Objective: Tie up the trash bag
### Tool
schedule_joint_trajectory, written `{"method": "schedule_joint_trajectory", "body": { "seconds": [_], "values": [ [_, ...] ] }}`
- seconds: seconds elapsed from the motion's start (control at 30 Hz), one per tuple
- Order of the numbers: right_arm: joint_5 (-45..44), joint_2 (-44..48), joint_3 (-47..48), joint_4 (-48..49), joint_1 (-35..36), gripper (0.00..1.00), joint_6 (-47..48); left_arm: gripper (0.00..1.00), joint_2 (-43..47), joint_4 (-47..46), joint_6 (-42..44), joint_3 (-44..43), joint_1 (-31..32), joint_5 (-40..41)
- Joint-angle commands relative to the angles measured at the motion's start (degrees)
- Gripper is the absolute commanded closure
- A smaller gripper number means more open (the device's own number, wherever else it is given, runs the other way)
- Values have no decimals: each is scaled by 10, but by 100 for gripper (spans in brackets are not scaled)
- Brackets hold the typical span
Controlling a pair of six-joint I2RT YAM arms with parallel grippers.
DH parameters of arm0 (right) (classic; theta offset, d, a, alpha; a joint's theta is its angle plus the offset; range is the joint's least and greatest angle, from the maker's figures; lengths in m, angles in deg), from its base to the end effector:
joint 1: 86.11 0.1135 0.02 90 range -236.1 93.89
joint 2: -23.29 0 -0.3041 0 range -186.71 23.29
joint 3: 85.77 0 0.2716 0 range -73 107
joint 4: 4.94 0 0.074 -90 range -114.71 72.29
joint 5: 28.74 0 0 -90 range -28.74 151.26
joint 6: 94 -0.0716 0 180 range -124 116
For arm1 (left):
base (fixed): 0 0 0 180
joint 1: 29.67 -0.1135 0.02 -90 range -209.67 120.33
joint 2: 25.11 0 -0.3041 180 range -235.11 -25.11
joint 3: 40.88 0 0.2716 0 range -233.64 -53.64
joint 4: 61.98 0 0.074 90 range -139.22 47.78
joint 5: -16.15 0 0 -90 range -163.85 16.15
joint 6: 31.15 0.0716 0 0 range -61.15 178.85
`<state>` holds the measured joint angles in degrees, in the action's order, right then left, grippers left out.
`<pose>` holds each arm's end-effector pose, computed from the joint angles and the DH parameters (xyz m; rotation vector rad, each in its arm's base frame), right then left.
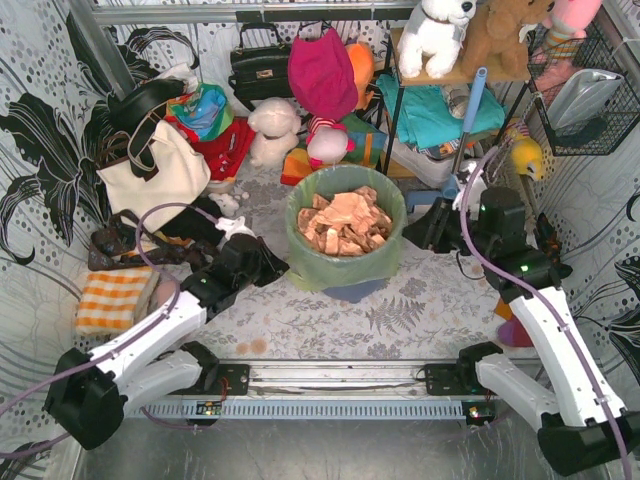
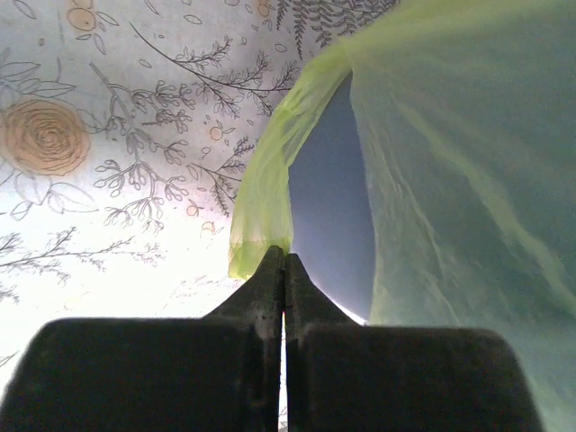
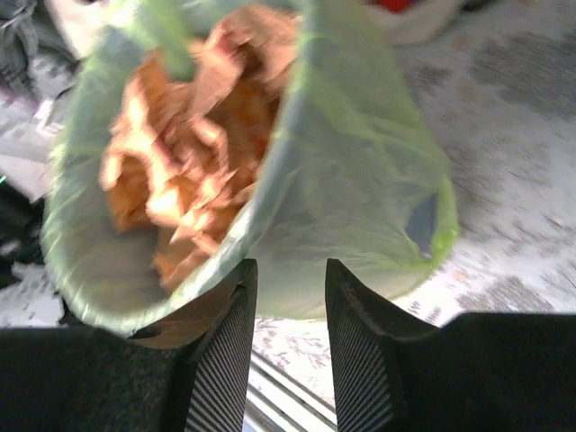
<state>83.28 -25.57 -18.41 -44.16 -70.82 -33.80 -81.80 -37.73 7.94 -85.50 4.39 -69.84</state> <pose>0.1943 0.0810 0.3790 -0.0141 2.0101 0.8857 0.1981 -0.1279 0.2247 -0.3782 2.2747 -0.7284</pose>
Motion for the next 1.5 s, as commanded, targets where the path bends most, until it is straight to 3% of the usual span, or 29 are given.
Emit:
{"method": "schedule_joint_trajectory", "body": {
  "seconds": [0.0, 0.17, 0.3, 0.5, 0.83, 1.0, 1.13, 1.27, 1.47],
  "values": [
    [73, -41, 83, 41, 79, 63, 75, 100, 36, 87, 26, -40, -2, 31],
    [20, -131, 180, 36, 234, 61, 148, 100, 63, 139, 32, -63, -2, 33],
    [-45, -166, 214, 22, 239, 61, 149, 100, 69, 133, 39, -74, -2, 34],
    [-39, -159, 198, 25, 239, 61, 145, 100, 64, 113, 50, -91, -2, 19],
    [-75, -66, 88, 8, 239, 59, 110, 100, 63, 119, 62, -99, -3, 9],
    [-136, -13, 34, -5, 239, 59, 63, 100, 68, 129, 52, -83, -2, 10],
    [-229, 9, 22, -24, 239, 59, 31, 86, 64, 112, 30, -50, -3, 12],
    [-267, -15, 36, -32, 238, 59, 24, 72, 40, 87, 21, -25, -2, 19],
    [-329, -61, 65, -59, 235, 58, 10, 59, 2, 5, 21, 5, -4, 12]
  ]
}}
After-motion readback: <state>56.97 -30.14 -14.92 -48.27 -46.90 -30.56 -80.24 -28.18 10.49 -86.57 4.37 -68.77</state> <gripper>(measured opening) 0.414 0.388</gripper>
